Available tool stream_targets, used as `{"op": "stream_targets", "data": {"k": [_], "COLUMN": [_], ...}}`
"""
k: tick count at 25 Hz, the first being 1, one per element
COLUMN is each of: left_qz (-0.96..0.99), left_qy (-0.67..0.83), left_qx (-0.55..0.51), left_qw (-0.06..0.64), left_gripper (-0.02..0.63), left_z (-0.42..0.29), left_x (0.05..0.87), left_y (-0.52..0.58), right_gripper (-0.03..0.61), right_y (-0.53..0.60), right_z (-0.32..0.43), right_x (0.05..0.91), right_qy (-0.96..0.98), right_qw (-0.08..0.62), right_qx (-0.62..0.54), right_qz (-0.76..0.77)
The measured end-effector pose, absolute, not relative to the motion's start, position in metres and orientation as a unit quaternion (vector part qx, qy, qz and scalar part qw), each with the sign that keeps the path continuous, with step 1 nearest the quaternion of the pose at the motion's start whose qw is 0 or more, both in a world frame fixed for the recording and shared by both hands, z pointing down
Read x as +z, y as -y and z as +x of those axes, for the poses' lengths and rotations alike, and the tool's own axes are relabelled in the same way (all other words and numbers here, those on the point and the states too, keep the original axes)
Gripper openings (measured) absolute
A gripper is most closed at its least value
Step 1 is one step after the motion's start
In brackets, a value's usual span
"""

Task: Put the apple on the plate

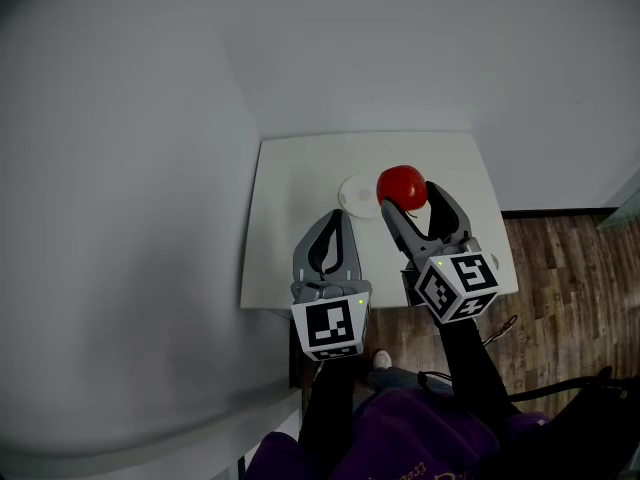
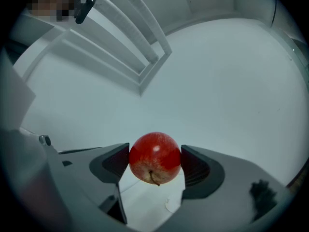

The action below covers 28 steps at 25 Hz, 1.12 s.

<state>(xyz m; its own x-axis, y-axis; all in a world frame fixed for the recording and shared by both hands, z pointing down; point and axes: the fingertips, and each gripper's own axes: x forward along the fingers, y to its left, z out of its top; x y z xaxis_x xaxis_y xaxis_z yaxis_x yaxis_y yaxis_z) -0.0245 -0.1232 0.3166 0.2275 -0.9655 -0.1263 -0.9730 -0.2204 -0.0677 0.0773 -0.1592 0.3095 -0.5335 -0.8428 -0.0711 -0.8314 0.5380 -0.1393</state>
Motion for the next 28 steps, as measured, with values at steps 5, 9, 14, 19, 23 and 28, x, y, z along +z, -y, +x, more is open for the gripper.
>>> {"op": "stream_targets", "data": {"k": [5,9,14,19,23,28], "left_qz": [-0.775,-0.773,-0.773,-0.775,-0.779,-0.787], "left_qy": [-0.628,-0.631,-0.633,-0.631,-0.626,-0.616], "left_qx": [0.023,0.018,0.011,0.000,-0.009,-0.019], "left_qw": [0.063,0.059,0.050,0.041,0.033,0.023], "left_gripper": [0.006,0.007,0.008,0.008,0.006,0.006], "left_z": [-0.020,-0.018,-0.020,-0.018,-0.017,-0.023], "left_x": [0.316,0.321,0.334,0.341,0.348,0.362], "left_y": [0.153,0.163,0.172,0.186,0.206,0.236], "right_gripper": [0.336,0.336,0.336,0.336,0.336,0.336], "right_y": [0.192,0.204,0.213,0.227,0.246,0.273], "right_z": [0.079,0.079,0.076,0.076,0.073,0.064], "right_x": [0.312,0.320,0.334,0.342,0.350,0.362], "right_qy": [-0.880,-0.881,-0.882,-0.881,-0.878,-0.875], "right_qw": [0.058,0.055,0.049,0.041,0.034,0.022], "right_qx": [-0.051,-0.058,-0.069,-0.080,-0.085,-0.089], "right_qz": [-0.469,-0.467,-0.464,-0.465,-0.470,-0.476]}}
